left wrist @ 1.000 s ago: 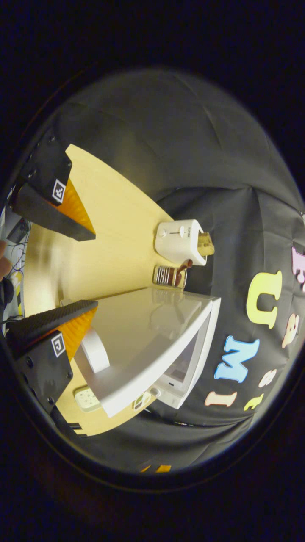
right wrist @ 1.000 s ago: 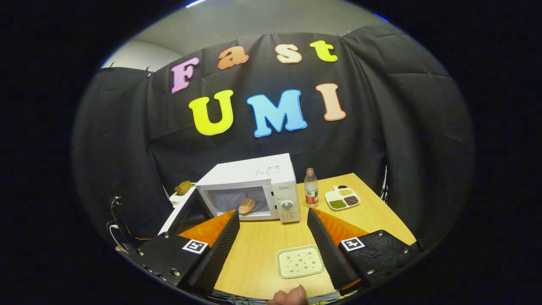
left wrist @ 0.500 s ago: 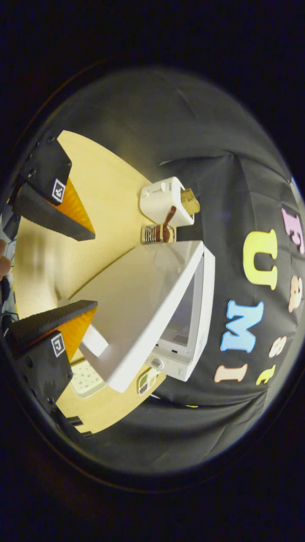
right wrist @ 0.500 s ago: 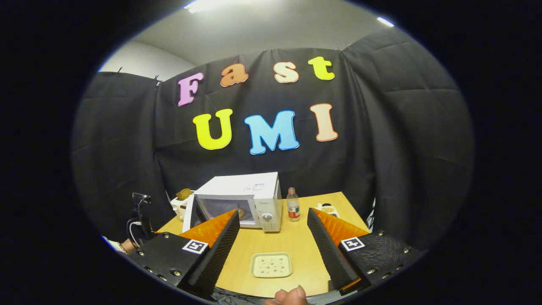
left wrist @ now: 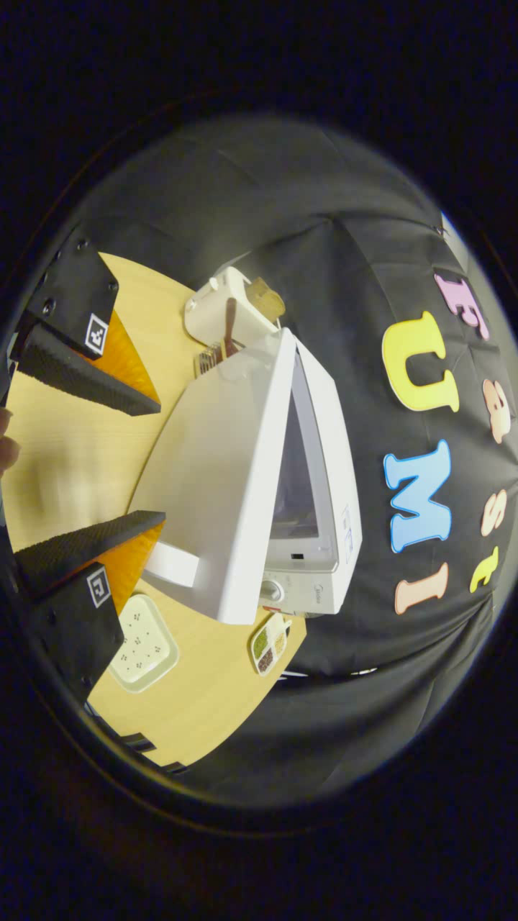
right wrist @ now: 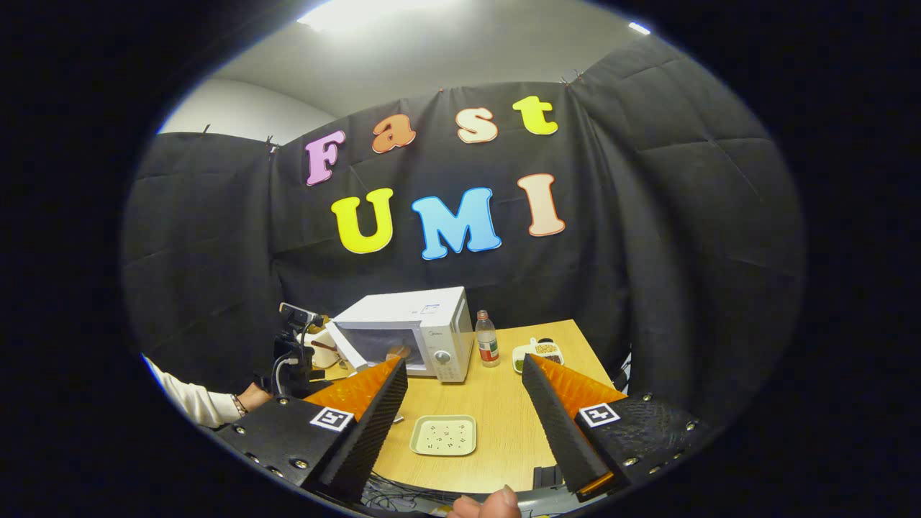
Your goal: Open the microwave oven with the left hand, put the food in, and close the microwave oven.
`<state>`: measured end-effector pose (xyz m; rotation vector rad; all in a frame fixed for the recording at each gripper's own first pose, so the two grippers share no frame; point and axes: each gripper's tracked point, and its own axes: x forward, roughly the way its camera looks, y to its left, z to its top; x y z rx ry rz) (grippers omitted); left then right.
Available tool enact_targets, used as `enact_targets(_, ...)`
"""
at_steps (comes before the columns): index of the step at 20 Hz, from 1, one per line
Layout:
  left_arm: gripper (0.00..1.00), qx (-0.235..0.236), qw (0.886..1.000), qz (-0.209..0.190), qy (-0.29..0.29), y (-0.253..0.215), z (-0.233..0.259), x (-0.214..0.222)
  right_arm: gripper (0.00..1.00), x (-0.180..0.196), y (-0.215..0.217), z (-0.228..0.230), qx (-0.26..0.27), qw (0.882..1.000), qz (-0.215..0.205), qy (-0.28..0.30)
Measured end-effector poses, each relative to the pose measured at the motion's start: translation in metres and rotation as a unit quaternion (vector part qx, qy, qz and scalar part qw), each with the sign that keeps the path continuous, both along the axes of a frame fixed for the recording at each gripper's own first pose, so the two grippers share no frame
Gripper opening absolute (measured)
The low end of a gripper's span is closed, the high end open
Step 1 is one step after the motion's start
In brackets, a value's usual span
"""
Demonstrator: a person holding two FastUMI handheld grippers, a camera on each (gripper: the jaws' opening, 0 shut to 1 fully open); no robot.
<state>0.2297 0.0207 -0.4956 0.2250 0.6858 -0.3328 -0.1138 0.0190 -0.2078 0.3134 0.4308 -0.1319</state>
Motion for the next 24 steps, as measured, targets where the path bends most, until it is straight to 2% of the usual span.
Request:
enact_targets(2, 0.91, -0.006, 1.0, -0.02, -0.013, -0.021, 0.0, 0.027, 0.98, 0.008, 0.002, 0.0, 0.01, 1.0, -0.017, 0.01)
enact_targets(3, 0.91, -0.007, 0.999, -0.028, -0.016, -0.028, -0.001, 0.039, 0.94, 0.016, 0.0, 0.004, 0.014, 0.999, -0.029, 0.005)
enact_targets(4, 0.92, -0.01, 0.999, -0.034, -0.014, -0.036, -0.005, 0.048, 0.94, 0.026, 0.0, 0.005, 0.017, 0.999, -0.042, 0.004)
enact_targets(5, 0.9, -0.019, 0.999, -0.044, -0.015, -0.046, -0.008, 0.057, 0.98, 0.034, -0.001, 0.002, 0.02, 0.998, -0.052, 0.009)
enact_targets(7, 0.97, -0.028, 0.997, -0.065, -0.018, -0.065, -0.015, 0.074, 0.98, 0.049, 0.001, -0.001, 0.029, 0.997, -0.074, 0.016)
enact_targets(9, 0.95, -0.026, 0.995, -0.091, -0.033, -0.082, -0.016, 0.094, 0.98, 0.066, 0.005, 0.004, 0.035, 0.995, -0.093, 0.009)
enact_targets(14, 0.95, -0.026, 0.988, -0.132, -0.079, -0.119, -0.006, 0.139, 0.98, 0.078, 0.008, -0.007, 0.009, 0.993, -0.109, 0.039)
enact_targets(15, 0.99, -0.029, 0.989, -0.128, -0.073, -0.119, -0.008, 0.141, 0.98, 0.081, 0.007, -0.007, 0.002, 0.993, -0.111, 0.042)
enact_targets(17, 0.99, -0.061, 0.988, -0.124, -0.07, -0.126, -0.012, 0.139, 0.98, 0.084, 0.007, -0.009, -0.009, 0.993, -0.111, 0.05)
enact_targets(19, 0.91, -0.076, 0.989, -0.113, -0.059, -0.125, -0.017, 0.137, 0.98, 0.088, 0.01, -0.01, -0.01, 0.993, -0.106, 0.056)
enact_targets(23, 0.89, -0.09, 0.991, -0.086, -0.048, -0.13, -0.014, 0.145, 0.98, 0.09, 0.016, -0.01, -0.024, 0.994, -0.083, 0.062)
enact_targets(24, 0.88, -0.082, 0.993, -0.078, -0.029, -0.13, -0.018, 0.147, 0.98, 0.088, 0.017, -0.011, -0.025, 0.995, -0.079, 0.063)
